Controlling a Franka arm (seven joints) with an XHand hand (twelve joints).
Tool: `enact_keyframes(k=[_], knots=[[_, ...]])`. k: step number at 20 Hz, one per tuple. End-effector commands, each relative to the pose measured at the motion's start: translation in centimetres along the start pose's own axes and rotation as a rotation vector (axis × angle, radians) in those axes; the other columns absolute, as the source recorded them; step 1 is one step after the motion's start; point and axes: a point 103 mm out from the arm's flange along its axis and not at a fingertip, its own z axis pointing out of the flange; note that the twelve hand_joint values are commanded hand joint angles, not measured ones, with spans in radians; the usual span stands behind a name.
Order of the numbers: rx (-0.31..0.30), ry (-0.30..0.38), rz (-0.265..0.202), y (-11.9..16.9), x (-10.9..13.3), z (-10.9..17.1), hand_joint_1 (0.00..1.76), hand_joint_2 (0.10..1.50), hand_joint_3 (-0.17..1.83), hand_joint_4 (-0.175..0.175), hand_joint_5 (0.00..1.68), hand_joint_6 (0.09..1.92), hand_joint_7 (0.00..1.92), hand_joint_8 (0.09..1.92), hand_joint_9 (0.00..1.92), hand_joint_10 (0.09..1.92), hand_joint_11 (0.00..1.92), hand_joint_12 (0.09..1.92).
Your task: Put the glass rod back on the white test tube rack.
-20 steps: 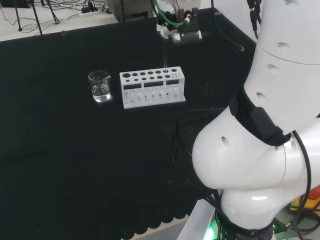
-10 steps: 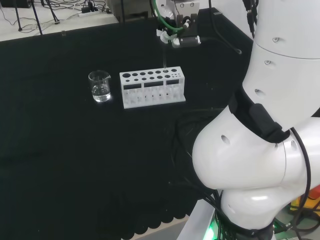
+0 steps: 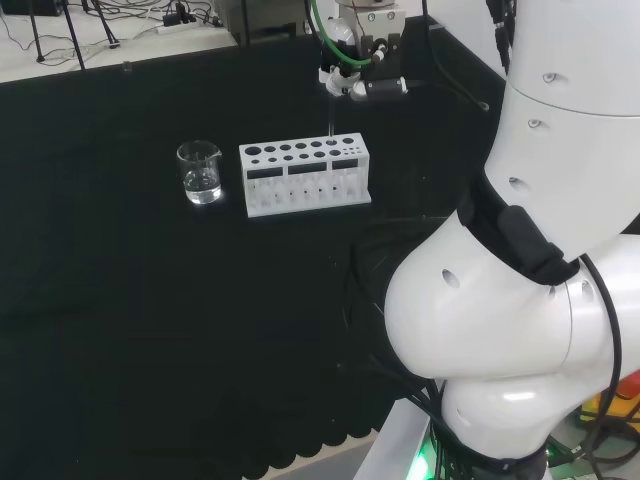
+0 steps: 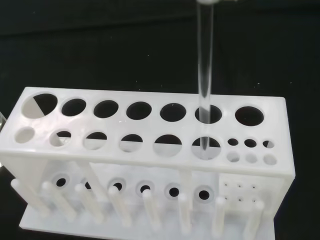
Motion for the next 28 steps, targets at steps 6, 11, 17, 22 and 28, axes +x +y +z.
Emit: enact_keyframes(k=[6,11,17,22,28], knots=[[0.039,-0.022,-0.01,0.0,0.8,-1.2,1.64,0.91,-0.17,-0.175,0.53,0.86,0.81,0.8,1.6,0.09,1.61,0.51],[0.026,-0.031,0.004,-0.2,0.6,-1.8,1.64,0.9,-0.17,-0.175,0.38,0.75,0.73,0.8,1.61,0.09,1.59,0.65],[0.022,-0.032,0.01,-0.4,-0.3,-2.1,1.64,0.9,-0.17,-0.175,0.37,0.69,0.71,0.78,1.61,0.09,1.57,0.73],[0.013,-0.026,0.021,-0.7,-1.5,-2.6,1.65,0.9,-0.17,-0.175,0.37,0.68,0.71,0.78,1.61,0.09,1.57,0.74],[-0.022,-0.035,0.008,-1.5,-2.0,-3.8,1.65,0.9,-0.17,-0.175,0.37,0.68,0.71,0.78,1.61,0.09,1.56,0.75]])
